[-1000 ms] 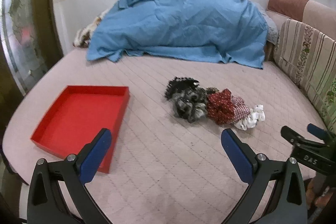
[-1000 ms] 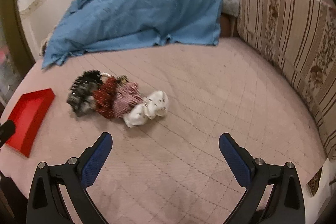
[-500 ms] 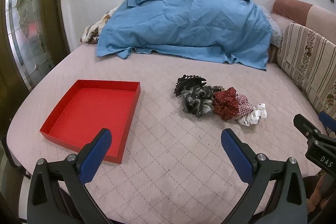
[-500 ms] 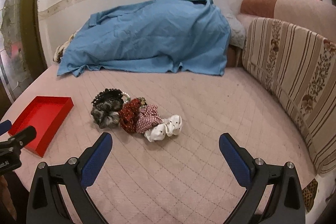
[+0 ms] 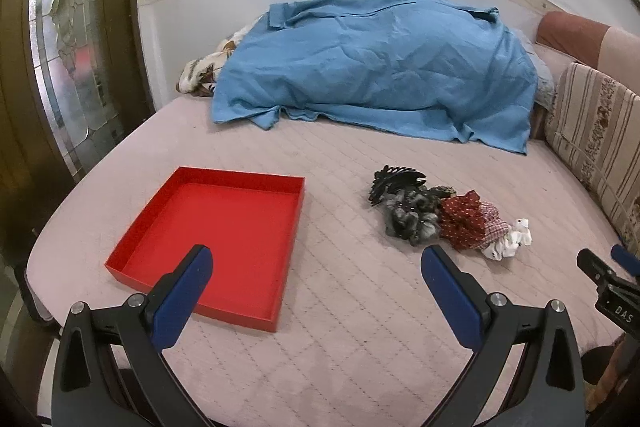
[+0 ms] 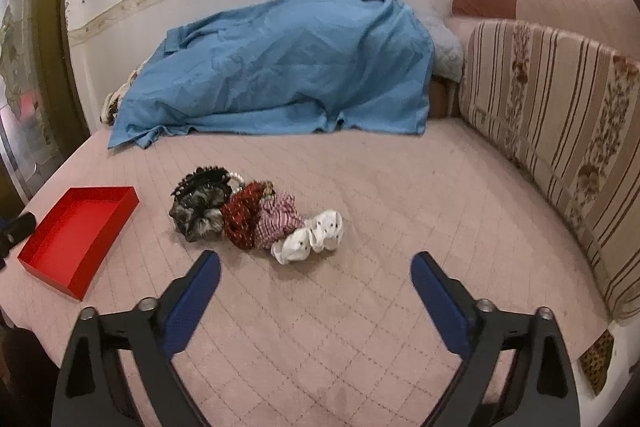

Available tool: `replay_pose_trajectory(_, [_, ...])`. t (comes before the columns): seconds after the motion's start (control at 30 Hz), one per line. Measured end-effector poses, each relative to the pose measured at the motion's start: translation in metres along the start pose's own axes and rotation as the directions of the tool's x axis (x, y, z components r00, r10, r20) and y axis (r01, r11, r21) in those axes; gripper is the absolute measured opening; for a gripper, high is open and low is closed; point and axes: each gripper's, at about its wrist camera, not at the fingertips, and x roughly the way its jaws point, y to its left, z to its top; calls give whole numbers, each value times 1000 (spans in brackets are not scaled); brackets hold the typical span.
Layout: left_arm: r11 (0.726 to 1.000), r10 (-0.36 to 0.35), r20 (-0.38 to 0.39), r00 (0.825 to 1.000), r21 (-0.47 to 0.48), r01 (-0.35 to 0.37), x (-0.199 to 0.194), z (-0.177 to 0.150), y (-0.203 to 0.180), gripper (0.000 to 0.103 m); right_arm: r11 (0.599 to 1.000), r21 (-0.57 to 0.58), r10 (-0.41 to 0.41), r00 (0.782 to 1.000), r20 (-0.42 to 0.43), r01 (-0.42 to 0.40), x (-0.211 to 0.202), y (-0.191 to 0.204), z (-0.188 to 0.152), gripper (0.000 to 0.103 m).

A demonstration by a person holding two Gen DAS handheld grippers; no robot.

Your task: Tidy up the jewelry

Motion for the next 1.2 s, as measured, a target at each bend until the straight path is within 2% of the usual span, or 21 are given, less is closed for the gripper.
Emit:
replay_pose_trajectory(0.13, [999, -40, -10, 999, 4, 40, 8, 3, 2, 101, 999, 27, 24, 999, -47, -23, 17, -9, -4, 88])
replay_pose_trajectory(0.2, [998, -60, -28, 998, 11, 60, 14, 2, -1, 88, 999, 33, 33, 997, -63, -31, 24, -13, -6, 88])
replay_pose_trajectory(0.3, [996, -87, -71, 994, 28, 89, 27, 2, -9, 77, 999, 35, 41, 996, -82, -39, 36, -16, -8, 86])
replay_pose_trajectory(0.53, [992, -99, -126, 987, 68, 108, 55, 1, -31, 77, 998, 46, 53, 990, -127, -48, 63, -25, -6, 81])
replay_pose_trajectory(0.87, [980, -186, -224, 957, 34, 198, 107, 14, -49, 77, 993, 97, 88, 986, -143, -75, 91, -41, 3, 81])
replay_pose_trajectory(0.93, [975, -207, -239, 949, 24, 219, 120, 17, -53, 73, 992, 100, 93, 985, -144, -79, 96, -43, 6, 80])
replay_pose_trajectory(1.0, [970, -225, -265, 938, 25, 240, 133, 20, -59, 61, 990, 106, 106, 983, -148, -90, 102, -44, 7, 77])
replay_pose_trajectory(1.1, [963, -254, -288, 923, 11, 268, 150, 21, -67, 60, 985, 126, 137, 977, -163, -117, 112, -44, 10, 71])
replay_pose_trajectory(1.2, [957, -273, -304, 912, 8, 290, 167, 23, -77, 60, 969, 161, 212, 964, -158, -186, 121, -42, 14, 67])
